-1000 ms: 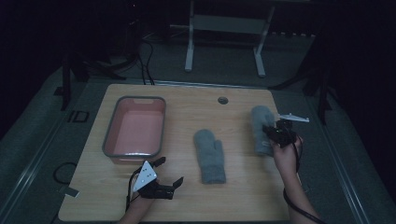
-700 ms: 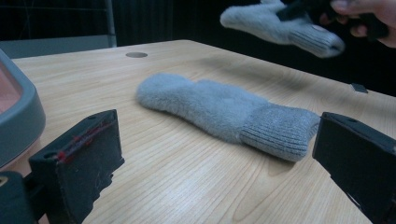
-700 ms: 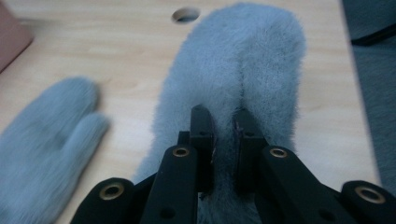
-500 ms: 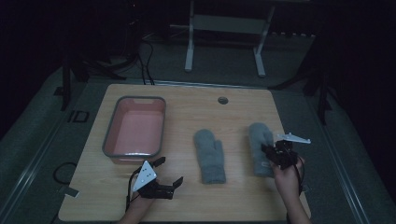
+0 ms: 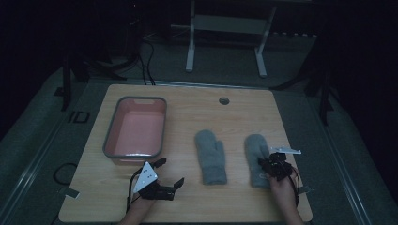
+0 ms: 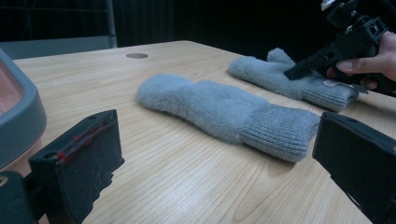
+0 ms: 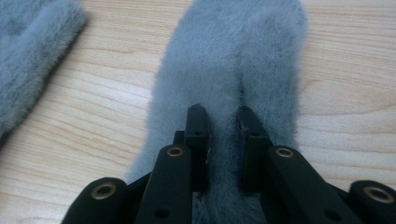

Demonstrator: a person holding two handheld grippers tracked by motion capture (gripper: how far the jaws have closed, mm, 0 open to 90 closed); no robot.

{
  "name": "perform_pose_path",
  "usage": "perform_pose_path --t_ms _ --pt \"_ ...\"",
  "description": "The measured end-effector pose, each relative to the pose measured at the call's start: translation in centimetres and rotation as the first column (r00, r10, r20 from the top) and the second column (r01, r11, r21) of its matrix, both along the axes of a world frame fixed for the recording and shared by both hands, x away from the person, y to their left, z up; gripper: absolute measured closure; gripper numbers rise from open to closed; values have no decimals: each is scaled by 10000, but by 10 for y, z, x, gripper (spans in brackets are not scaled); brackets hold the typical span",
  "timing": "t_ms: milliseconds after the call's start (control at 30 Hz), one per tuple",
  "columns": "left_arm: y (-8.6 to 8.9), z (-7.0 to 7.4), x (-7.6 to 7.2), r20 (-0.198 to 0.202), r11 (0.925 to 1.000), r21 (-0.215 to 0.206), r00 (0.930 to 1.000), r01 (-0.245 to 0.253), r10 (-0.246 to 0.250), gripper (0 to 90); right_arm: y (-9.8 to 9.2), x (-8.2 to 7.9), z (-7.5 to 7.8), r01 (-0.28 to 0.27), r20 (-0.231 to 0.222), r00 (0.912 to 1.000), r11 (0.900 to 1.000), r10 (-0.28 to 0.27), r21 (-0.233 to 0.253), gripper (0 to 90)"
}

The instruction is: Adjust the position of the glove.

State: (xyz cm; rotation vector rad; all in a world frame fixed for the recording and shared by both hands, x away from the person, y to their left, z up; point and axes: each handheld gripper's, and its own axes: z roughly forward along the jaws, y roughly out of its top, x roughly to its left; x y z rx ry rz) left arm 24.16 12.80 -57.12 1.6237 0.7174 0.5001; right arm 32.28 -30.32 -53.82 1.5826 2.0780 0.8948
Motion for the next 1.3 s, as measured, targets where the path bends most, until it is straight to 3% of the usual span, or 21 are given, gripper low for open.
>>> perform_pose_path --t_ms 133,433,533,767,867,1000,1133,1300 --pt "0 0 0 12 10000 -27 10000 -1 1 17 0 0 0 -57 19 10000 9999 57 -102 746" --pt "0 0 0 -27 10000 -46 10000 -2 2 17 -2 -4 9 78 144 9999 9999 -76 -119 451" --pt "0 0 0 -6 10000 -23 10000 18 -18 17 1 -7 11 146 328 9994 9995 -137 -267 414" --pt "0 0 0 -9 10000 -1 10000 81 -81 17 8 -9 3 490 603 9972 9965 -450 -674 487" --pt "-1 0 -1 5 9999 38 9999 113 -113 17 7 -9 -1 540 566 9971 9967 -506 -610 498" --pt "-1 0 0 -11 10000 30 10000 86 -86 17 12 -9 -9 487 503 9978 9945 -441 -928 583" --pt "-1 0 -1 2 9999 42 10000 92 -92 17 22 -13 -10 527 826 9958 9864 -402 -1554 692" --pt "-1 0 -1 22 10000 43 10000 67 -67 17 23 -13 -8 832 846 9938 9868 -719 -1388 797"
